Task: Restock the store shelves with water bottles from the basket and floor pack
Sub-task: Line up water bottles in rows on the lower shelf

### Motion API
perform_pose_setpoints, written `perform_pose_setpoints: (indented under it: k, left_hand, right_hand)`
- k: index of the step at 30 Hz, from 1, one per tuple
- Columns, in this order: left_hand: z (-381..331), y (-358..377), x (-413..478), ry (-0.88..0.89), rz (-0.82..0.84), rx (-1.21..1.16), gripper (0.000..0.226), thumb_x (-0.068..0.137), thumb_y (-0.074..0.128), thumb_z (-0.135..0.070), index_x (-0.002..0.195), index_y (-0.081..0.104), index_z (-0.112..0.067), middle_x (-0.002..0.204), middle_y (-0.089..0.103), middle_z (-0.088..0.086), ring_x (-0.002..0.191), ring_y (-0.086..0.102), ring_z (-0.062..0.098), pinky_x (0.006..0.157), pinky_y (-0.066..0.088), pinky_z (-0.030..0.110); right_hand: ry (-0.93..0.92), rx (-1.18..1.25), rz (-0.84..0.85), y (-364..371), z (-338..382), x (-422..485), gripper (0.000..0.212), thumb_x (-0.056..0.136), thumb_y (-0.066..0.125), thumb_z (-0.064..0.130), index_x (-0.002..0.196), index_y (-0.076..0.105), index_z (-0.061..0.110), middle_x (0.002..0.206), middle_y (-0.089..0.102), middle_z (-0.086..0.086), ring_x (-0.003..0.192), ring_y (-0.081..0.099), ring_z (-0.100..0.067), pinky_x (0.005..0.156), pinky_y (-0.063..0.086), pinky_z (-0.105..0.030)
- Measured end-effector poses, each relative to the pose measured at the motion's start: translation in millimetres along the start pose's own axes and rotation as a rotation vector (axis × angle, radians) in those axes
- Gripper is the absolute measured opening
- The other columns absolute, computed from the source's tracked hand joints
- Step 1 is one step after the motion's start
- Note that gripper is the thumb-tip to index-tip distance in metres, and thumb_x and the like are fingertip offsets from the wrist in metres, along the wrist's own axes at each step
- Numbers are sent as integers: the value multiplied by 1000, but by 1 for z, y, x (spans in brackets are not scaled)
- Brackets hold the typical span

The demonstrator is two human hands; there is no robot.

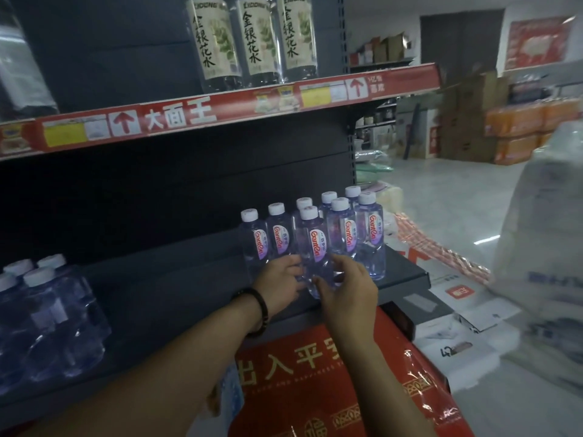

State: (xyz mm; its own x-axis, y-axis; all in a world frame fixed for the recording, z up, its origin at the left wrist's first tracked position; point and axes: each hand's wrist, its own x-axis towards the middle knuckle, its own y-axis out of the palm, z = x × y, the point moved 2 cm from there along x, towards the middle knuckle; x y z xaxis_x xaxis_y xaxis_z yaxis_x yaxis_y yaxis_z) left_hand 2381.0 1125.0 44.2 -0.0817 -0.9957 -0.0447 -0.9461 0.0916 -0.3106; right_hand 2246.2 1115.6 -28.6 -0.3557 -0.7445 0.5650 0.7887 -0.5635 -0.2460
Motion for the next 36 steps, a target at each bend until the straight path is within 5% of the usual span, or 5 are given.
perform_pose_setpoints:
  k: [2, 14, 17, 29, 36]
  left_hand:
    - [-3, 4, 1, -23, 10, 30, 36, 104, 42, 12, 117, 59, -17, 104, 63, -2, 84, 63, 12, 66, 52, 21]
    - [-9, -10, -26, -83, -47, -70, 52, 106, 44, 3, 154, 41, -17, 121, 62, 1, 100, 67, 21, 95, 57, 43]
    - [-5, -36, -52, -95, -90, -115, 37, 107, 48, -4, 142, 52, -17, 113, 65, 5, 92, 66, 23, 83, 56, 37]
    - [89, -222, -172, 208, -984, 285, 21, 97, 57, -6, 102, 58, -26, 93, 64, -2, 82, 63, 22, 75, 55, 42]
    - [107, -248, -189, 130, -980, 330, 34, 99, 59, -9, 127, 56, -28, 124, 62, -6, 109, 64, 19, 93, 59, 46]
  right_hand:
    - [22, 10, -10, 0, 0, 2, 51, 84, 88, 23, 131, 68, 23, 119, 68, 6, 103, 65, -12, 88, 54, -31]
    - [74, 43, -56, -2, 11, -2, 34, 85, 85, 31, 113, 67, 26, 107, 64, 9, 97, 64, -12, 84, 53, -34]
    - [17, 59, -56, -1, 42, -9, 21, 91, 79, 25, 105, 64, 28, 100, 61, 9, 90, 61, -11, 79, 54, -35]
    - [-38, 409, 694, 132, 177, -120, 15, 95, 74, 14, 93, 70, 28, 76, 70, 8, 71, 65, -1, 69, 48, -9]
    - [-70, 310, 805, 180, 207, -152, 23, 98, 69, 13, 117, 64, 25, 105, 65, 8, 102, 64, -12, 79, 44, -4]
